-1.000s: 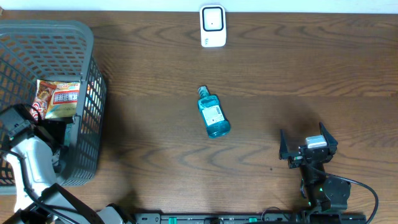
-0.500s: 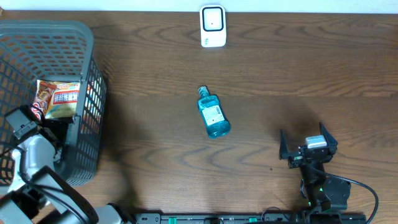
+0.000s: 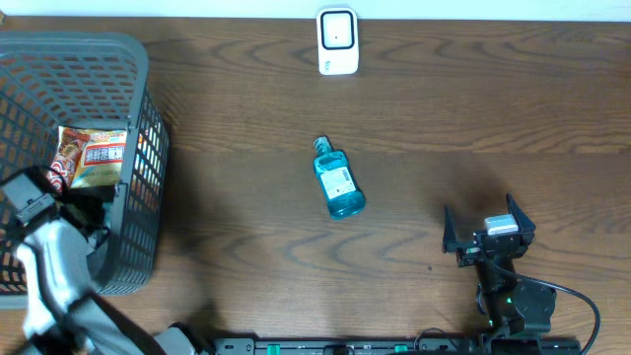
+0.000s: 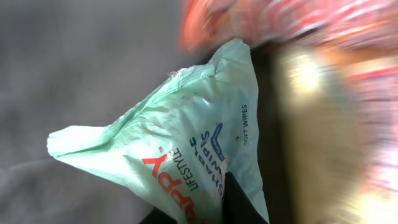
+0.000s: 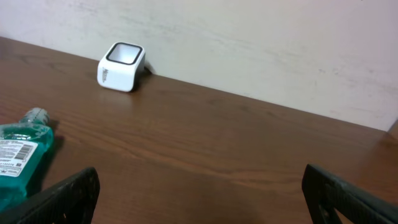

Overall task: Scan the item barcode
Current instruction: 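Reach the left gripper into the basket and grasp the green wipes pack, then carry the green wipes pack right of the bottle and release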

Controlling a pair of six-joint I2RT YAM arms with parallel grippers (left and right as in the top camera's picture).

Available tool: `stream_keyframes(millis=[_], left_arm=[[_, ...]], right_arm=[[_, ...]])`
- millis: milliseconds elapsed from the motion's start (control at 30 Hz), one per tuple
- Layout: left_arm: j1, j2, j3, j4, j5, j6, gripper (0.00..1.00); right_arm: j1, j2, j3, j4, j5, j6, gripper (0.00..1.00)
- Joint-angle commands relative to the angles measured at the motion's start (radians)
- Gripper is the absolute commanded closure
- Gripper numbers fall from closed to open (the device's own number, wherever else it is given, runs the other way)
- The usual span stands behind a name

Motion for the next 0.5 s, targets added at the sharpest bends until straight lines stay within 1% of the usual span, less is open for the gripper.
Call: stream_keyframes(millis=[0,67,167,200,267,300,333,400,467], left_arm=[[0.002,-0.226,0.065,-0.006,0.008,0.014,0.93],[0.002,-0.325,0.087,-0.006,0.008,0.010,0.93],[0.002,-0.465,0.117,-0.005,0.023,-0.043,0.93],[0.002,-0.499,0.122,0.002,0.043,-0.054,0.93],[0.002,-0.584,0.124,0.047,0.137,-0.062,0.93],[0.002,-0.650,0.124,0.116,0.286,-0.085,0.92],[0.001,-0.672,0.124,0.163,0.378,-0.100,0.93],[-0.006,-0.696,0.124,0.294,0.605,-0.120,0.93],[-0.035,-0.694,0.124,0.476,0.838,-0.164,0.92]], right_arm=[[0.000,-0.004,-0.002,-0.004,0.001,0.015,0.01],[0.000,-0.004,-0.002,-0.004,0.001,0.015,0.01],[0.000,-0.004,-0.002,-0.004,0.001,0.015,0.01],[0.000,-0.004,-0.002,-0.004,0.001,0.015,0.01],[0.000,-0.004,-0.002,-0.004,0.001,0.015,0.01],[0.000,-0.004,-0.002,-0.004,0.001,0.015,0.01],[0.000,-0.004,-0.002,-0.004,0.001,0.015,0.01],[0.000,-0.004,-0.002,-0.004,0.001,0.015,0.01],[0.000,-0.004,-0.002,-0.004,0.001,0.015,0.01]])
